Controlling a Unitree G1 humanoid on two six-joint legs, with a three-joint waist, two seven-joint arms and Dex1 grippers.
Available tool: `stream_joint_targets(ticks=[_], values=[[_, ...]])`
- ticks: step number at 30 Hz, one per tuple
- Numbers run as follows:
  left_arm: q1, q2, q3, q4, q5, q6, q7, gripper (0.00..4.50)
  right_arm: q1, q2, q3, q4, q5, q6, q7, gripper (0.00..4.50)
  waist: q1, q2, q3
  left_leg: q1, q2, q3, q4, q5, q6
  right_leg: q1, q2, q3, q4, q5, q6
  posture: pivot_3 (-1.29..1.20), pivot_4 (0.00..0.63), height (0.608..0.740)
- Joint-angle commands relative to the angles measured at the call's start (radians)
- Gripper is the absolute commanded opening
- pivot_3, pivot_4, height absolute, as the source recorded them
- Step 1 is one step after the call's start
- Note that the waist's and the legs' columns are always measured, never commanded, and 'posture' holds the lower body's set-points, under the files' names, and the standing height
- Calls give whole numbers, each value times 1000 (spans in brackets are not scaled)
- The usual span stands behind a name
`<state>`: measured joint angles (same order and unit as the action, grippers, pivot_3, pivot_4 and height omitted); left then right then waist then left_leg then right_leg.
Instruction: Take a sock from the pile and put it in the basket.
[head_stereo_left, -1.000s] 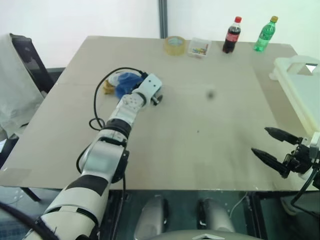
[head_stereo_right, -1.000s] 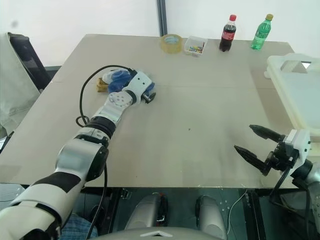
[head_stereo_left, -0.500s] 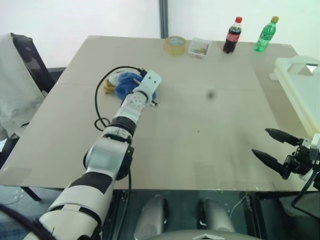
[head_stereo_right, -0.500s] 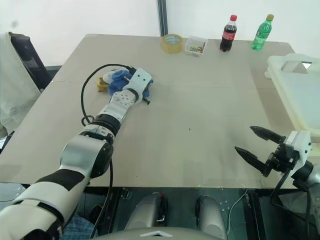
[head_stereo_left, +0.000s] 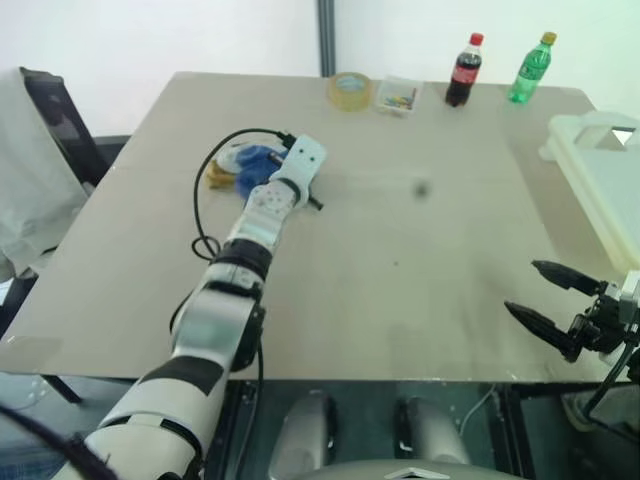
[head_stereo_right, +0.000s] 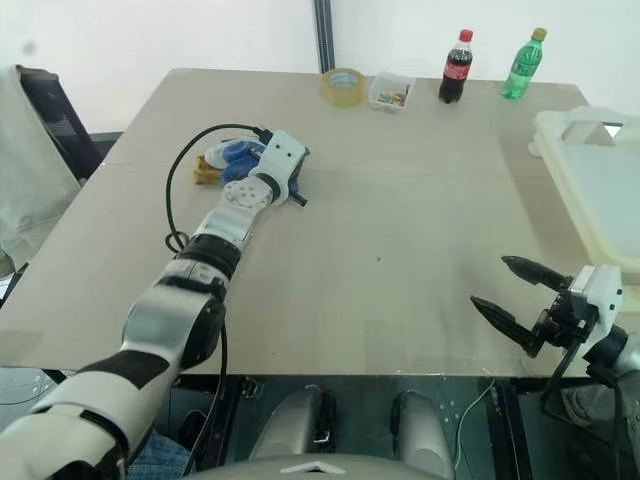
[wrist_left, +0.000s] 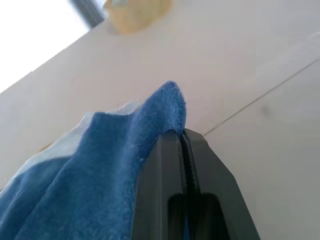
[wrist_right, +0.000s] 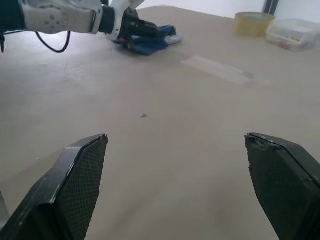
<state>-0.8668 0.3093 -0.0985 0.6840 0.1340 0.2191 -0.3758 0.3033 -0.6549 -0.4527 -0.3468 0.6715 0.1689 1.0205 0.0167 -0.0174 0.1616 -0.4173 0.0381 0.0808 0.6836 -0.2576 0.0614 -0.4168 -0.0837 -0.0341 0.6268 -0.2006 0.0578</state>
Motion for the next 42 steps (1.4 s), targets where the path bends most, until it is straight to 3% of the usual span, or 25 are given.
stream_joint_targets(ticks=[1,5,8,11,17,38,41,42], values=[[127,40,-27,-330,-33,223,-120,113,13,4,-37,-34,11,-18,-6,4500,-6,0,0,0,0,0,0,0,0,0,0,0,0,0,0,0,150,740],[265,15,-40,-615,-113,476,-175,113,11,8,-26,-31,5,-21,-10,4500,0,2,-1,1,0,-1,1,0,0,1,0,0,1,-1,-1,0,150,740],[304,-89,-49,-731,-168,616,-141,113,-3,9,-16,-25,-1,-22,-14,4500,7,2,-1,2,0,-3,3,0,1,4,-1,-1,1,-2,-4,0,150,740],[306,-219,-65,-785,-216,720,-99,113,-12,6,-18,-19,-2,-21,-16,4500,12,1,-1,2,-2,-4,4,0,1,5,-2,-1,0,-2,-4,0,150,740],[302,-377,-99,-797,-286,844,-50,113,3,0,-46,-24,-6,-22,-20,4500,1,2,-1,2,-2,-5,3,0,1,5,2,-1,0,-2,-4,0,150,740],[299,-517,-82,-762,-378,920,73,113,63,10,-71,-94,2,-14,-75,4500,-1,2,-1,1,-1,-6,3,0,1,4,1,-1,0,-3,-4,0,150,740],[301,-509,-80,-769,-389,922,78,740,59,11,-68,-93,2,-14,-77,4500,-1,2,-1,1,-1,-6,3,0,1,4,1,-1,0,-2,-4,0,150,740],[303,-506,-81,-773,-393,924,79,1172,58,11,-66,-93,2,-13,-77,4500,-1,2,-1,1,-1,-6,3,0,1,4,1,-1,0,-2,-4,0,150,740]])
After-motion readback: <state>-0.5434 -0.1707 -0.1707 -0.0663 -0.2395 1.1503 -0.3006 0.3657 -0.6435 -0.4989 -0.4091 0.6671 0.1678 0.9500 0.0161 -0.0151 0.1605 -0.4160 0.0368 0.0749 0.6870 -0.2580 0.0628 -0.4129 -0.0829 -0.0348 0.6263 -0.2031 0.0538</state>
